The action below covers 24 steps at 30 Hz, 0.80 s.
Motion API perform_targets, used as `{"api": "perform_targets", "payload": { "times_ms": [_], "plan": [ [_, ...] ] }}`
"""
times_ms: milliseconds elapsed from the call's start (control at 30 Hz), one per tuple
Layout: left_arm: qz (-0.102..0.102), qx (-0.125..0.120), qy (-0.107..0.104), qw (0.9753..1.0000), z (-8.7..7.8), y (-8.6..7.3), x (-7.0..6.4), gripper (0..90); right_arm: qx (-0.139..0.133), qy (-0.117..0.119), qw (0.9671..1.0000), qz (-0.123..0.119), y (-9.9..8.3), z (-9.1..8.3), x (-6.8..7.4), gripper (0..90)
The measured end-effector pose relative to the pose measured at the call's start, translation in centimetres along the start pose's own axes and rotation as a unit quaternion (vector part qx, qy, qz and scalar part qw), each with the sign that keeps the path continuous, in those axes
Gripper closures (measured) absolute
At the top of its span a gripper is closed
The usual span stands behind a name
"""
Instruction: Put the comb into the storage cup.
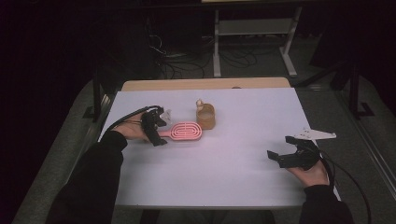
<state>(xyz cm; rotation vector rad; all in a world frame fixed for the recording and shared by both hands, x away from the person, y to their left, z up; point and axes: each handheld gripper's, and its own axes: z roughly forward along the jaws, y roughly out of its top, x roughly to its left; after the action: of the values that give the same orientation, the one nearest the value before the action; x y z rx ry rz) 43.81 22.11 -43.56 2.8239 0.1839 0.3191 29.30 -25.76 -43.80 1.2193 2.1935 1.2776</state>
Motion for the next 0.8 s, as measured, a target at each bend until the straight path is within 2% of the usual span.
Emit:
{"api": "perform_targets", "payload": {
  "times_ms": [67,167,333,633,800],
  "plan": [
    [-0.015,0.000,-0.010,0.9998,0.2,-0.1,0.4,14.1,0.001,0.001,1.0000,-0.001,0.0,0.0,0.0,0.0],
    [-0.017,0.000,-0.011,0.9998,0.3,-0.3,0.6,17.2,0.002,0.002,1.0000,-0.002,0.0,0.1,0.0,0.0],
    [-0.010,0.002,-0.014,0.9999,0.3,-0.3,0.6,25.7,0.002,0.002,1.0000,-0.001,0.0,0.1,-0.1,0.0],
    [0.003,0.000,-0.022,0.9998,0.7,0.3,0.3,46.0,0.004,0.002,1.0000,-0.002,0.0,0.2,0.0,0.0],
    [0.010,0.007,-0.026,0.9996,0.9,0.8,0.3,52.4,0.005,0.002,1.0000,-0.003,0.0,0.2,0.0,0.0]
  ]
}}
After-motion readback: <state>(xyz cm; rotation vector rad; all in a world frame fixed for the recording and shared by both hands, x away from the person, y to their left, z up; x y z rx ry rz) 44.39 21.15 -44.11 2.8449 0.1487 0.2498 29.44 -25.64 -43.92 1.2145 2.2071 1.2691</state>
